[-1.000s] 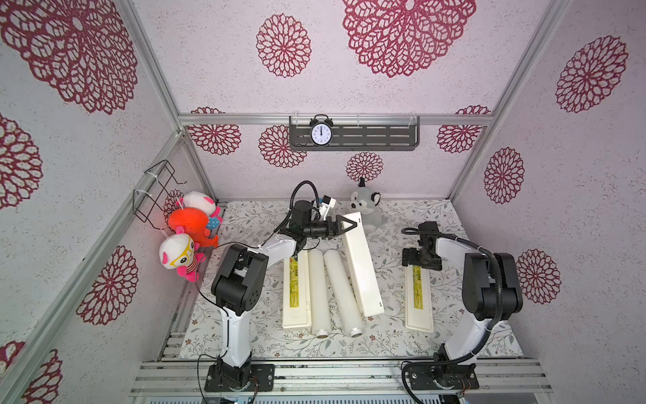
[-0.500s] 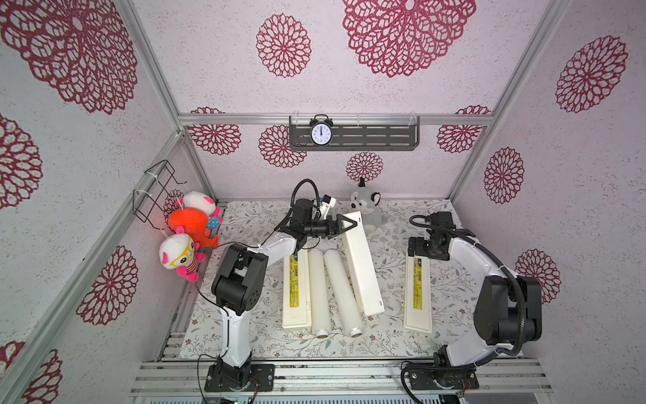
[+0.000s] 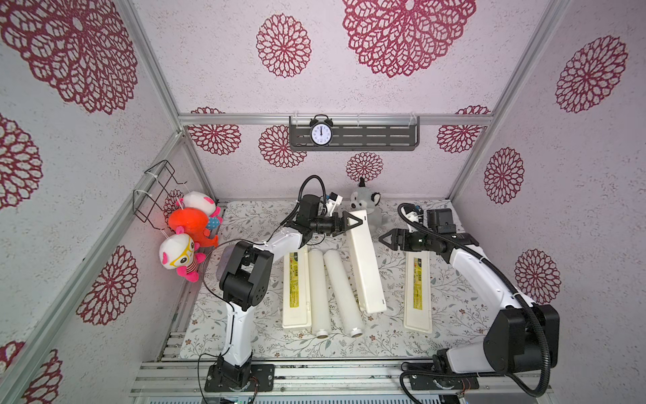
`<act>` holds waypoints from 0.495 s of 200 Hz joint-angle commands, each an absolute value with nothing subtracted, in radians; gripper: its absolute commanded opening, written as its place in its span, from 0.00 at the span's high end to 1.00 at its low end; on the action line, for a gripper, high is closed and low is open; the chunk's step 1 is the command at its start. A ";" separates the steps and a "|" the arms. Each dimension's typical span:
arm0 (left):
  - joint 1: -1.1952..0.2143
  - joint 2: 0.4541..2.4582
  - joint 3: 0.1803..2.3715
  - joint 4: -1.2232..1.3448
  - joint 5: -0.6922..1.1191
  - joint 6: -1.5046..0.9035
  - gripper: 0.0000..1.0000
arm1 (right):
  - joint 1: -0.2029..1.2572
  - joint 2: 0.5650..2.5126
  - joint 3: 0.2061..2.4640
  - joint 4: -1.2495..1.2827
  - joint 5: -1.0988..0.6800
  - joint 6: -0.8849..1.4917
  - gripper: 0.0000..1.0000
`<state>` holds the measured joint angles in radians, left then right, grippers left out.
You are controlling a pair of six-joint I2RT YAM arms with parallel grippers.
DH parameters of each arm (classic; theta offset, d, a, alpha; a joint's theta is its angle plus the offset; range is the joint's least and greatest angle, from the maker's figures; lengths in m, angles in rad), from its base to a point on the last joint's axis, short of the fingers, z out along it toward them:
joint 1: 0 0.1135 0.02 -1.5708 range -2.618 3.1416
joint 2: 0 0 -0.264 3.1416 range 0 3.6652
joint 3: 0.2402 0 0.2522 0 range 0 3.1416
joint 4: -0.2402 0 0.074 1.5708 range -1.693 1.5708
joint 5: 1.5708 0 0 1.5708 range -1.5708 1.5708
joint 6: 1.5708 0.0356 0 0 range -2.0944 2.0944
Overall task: Put plastic wrap rolls into dispensers
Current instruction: Place the plastic wrap cutting box at the center of the board.
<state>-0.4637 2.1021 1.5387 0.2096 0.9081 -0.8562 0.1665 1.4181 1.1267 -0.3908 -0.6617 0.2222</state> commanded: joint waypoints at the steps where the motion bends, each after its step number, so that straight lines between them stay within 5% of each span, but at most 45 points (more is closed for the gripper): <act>1: -0.476 2.103 1.573 0.227 0.970 -0.853 0.22 | 0.173 1.441 1.108 -0.294 -0.811 0.276 0.23; 99: -0.483 2.132 1.564 0.474 1.110 -1.005 0.21 | 0.244 1.476 0.985 0.112 -1.089 0.515 0.41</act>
<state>-0.4797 2.1094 1.5425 0.3279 1.0477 -0.9150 0.2287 1.4734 1.0126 -0.0601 -0.9859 0.4160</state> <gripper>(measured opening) 0.897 0.604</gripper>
